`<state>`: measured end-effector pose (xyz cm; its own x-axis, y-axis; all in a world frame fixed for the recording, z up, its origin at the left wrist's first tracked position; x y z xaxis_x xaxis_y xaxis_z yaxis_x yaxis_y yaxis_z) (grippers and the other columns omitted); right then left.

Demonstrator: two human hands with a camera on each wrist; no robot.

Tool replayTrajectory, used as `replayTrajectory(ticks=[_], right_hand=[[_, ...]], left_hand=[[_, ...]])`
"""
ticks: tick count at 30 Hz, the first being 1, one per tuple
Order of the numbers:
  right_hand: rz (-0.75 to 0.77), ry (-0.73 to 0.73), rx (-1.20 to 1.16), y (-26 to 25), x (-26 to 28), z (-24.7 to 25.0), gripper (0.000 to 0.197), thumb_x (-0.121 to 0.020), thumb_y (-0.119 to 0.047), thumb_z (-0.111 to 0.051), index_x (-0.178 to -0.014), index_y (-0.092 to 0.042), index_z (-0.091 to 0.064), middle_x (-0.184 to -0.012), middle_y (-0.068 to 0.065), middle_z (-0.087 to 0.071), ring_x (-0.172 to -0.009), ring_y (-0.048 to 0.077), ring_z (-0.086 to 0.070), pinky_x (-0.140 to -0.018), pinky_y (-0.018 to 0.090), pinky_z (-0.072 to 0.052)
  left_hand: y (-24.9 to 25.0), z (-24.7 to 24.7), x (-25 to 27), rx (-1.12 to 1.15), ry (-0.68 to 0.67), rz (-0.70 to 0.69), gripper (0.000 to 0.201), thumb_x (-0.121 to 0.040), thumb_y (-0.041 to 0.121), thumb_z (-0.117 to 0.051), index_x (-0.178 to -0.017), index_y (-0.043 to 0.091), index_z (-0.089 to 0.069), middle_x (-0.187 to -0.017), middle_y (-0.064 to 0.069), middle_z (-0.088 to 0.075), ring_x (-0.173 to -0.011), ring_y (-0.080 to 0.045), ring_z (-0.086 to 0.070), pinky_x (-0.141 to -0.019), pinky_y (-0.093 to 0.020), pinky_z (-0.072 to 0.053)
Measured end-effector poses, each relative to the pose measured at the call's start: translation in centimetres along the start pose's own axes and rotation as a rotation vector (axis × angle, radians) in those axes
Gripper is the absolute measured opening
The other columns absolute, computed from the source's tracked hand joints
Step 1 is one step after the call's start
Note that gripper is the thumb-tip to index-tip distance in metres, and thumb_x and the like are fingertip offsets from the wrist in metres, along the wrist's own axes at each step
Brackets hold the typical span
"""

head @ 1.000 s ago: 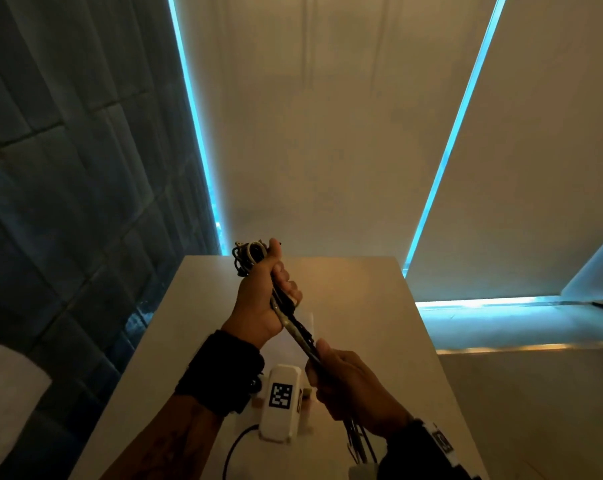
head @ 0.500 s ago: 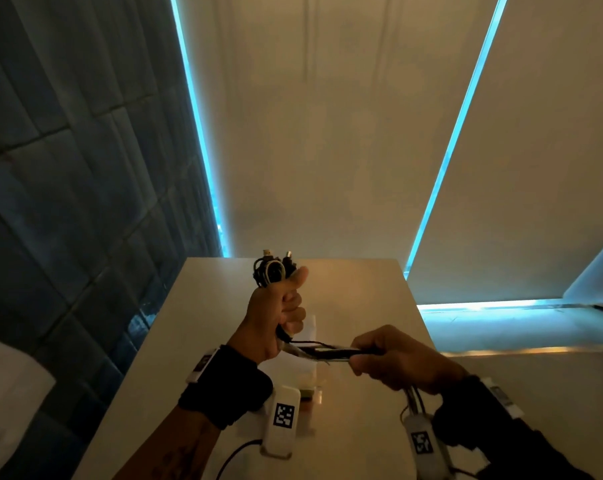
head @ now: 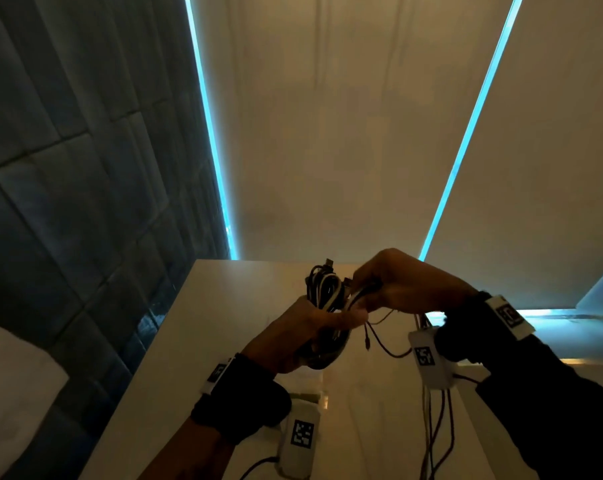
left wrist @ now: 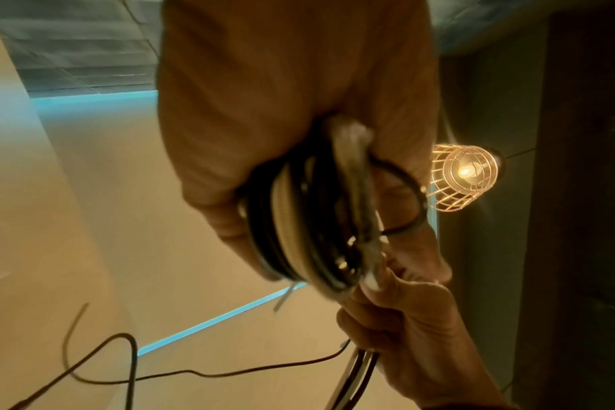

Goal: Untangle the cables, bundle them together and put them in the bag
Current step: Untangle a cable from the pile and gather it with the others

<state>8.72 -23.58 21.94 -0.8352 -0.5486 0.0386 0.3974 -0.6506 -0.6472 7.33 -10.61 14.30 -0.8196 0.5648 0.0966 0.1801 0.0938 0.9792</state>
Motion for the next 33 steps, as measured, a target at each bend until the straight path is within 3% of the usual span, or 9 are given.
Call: replayTrajectory(ticks=[3,6,11,16,19,21,25,30,33], right_hand=[[-0.011,0.014,0.056,-0.2,-0.7,0.3,0.008,-0.075,-0.017,-0.079,-0.08,-0.013,-0.075,-0.075,-0.004,-0.072,-0.074,0.012,-0.068,-0.076,0.033,-0.057],[-0.024,0.032,0.081,0.0,-1.2,0.6,0.015,-0.071,-0.023,-0.082,-0.076,-0.012,-0.073,-0.073,0.003,-0.07,-0.073,0.018,-0.066,-0.073,0.036,-0.055],[-0.04,0.045,0.072,0.3,-1.7,0.7,0.021,-0.071,-0.024,-0.082,-0.075,-0.007,-0.07,-0.074,0.013,-0.067,-0.072,0.029,-0.06,-0.067,0.034,-0.048],[-0.026,0.022,0.076,0.3,-1.8,1.0,0.02,-0.072,-0.026,-0.081,-0.072,-0.011,-0.069,-0.068,0.008,-0.064,-0.064,0.023,-0.056,-0.065,0.036,-0.047],[-0.042,0.026,0.077,0.7,-1.9,1.3,0.02,-0.07,-0.026,-0.082,-0.072,-0.012,-0.069,-0.07,0.01,-0.065,-0.066,0.022,-0.057,-0.067,0.037,-0.049],[-0.043,0.034,0.055,1.0,-2.0,1.4,0.018,-0.07,-0.025,-0.082,-0.069,-0.016,-0.067,-0.065,0.004,-0.062,-0.062,0.013,-0.054,-0.064,0.031,-0.046],[-0.117,0.04,-0.06,2.2,-1.8,1.5,0.02,-0.073,-0.021,-0.081,-0.067,-0.015,-0.062,-0.047,-0.01,-0.049,-0.043,0.004,-0.042,-0.044,0.017,-0.036],[-0.175,0.012,-0.22,3.8,-0.4,1.5,0.019,-0.087,-0.022,-0.067,-0.075,-0.007,-0.065,-0.051,-0.004,-0.047,-0.042,0.011,-0.039,-0.041,0.021,-0.036],[-0.156,-0.001,-0.368,5.2,1.0,0.9,0.037,-0.089,-0.038,-0.058,-0.083,-0.002,-0.066,-0.053,-0.002,-0.042,-0.043,0.012,-0.035,-0.041,0.023,-0.034]], left_hand=[[-0.1,0.2,0.0,-0.084,-0.017,0.007,0.025,-0.075,0.002,-0.074,-0.097,0.011,-0.066,-0.082,-0.003,-0.066,-0.082,-0.02,-0.062,-0.079,-0.031,-0.048],[-0.1,0.3,-0.1,-0.07,0.03,0.001,0.031,-0.076,0.009,-0.075,-0.104,0.005,-0.062,-0.076,-0.003,-0.064,-0.075,-0.017,-0.062,-0.074,-0.032,-0.051],[0.0,0.0,-0.2,0.021,0.004,-0.012,0.027,-0.071,0.011,-0.067,-0.097,0.014,-0.062,-0.075,0.003,-0.062,-0.078,-0.014,-0.059,-0.08,-0.034,-0.049],[-0.3,-1.1,0.3,0.2,-0.186,0.078,0.031,-0.087,0.012,-0.055,-0.118,0.012,-0.053,-0.095,-0.01,-0.068,-0.085,-0.026,-0.068,-0.072,-0.037,-0.058],[-0.5,-1.6,0.5,0.267,-0.217,0.088,0.004,-0.087,0.014,-0.053,-0.087,0.011,-0.056,-0.074,-0.005,-0.062,-0.065,-0.019,-0.062,-0.062,-0.031,-0.054],[-0.5,-1.6,0.4,0.29,-0.219,0.09,0.012,-0.088,0.014,-0.05,-0.077,0.012,-0.051,-0.066,-0.001,-0.054,-0.058,-0.013,-0.056,-0.059,-0.028,-0.05],[-0.4,-1.3,0.3,0.279,-0.096,0.106,0.015,-0.092,0.019,-0.055,-0.078,0.014,-0.052,-0.056,0.003,-0.042,-0.045,-0.009,-0.042,-0.048,-0.023,-0.042],[0.0,-0.3,0.5,0.205,0.04,0.087,0.023,-0.08,0.032,-0.066,-0.076,0.015,-0.052,-0.053,0.002,-0.032,-0.039,-0.009,-0.031,-0.041,-0.021,-0.034],[0.3,0.7,0.7,0.203,0.105,0.059,0.024,-0.085,0.028,-0.064,-0.072,0.016,-0.049,-0.052,0.002,-0.028,-0.037,-0.008,-0.027,-0.038,-0.02,-0.031]])
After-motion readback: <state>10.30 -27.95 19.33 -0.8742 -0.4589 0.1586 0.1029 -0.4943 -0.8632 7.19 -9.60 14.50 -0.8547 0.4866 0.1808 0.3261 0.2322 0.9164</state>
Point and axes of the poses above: each hand's wrist, its own x-axis away from the middle knuckle, its own z-axis out of the back of the hand, y = z × x, the point moved 5 cm from there along -x, towards the middle knuckle
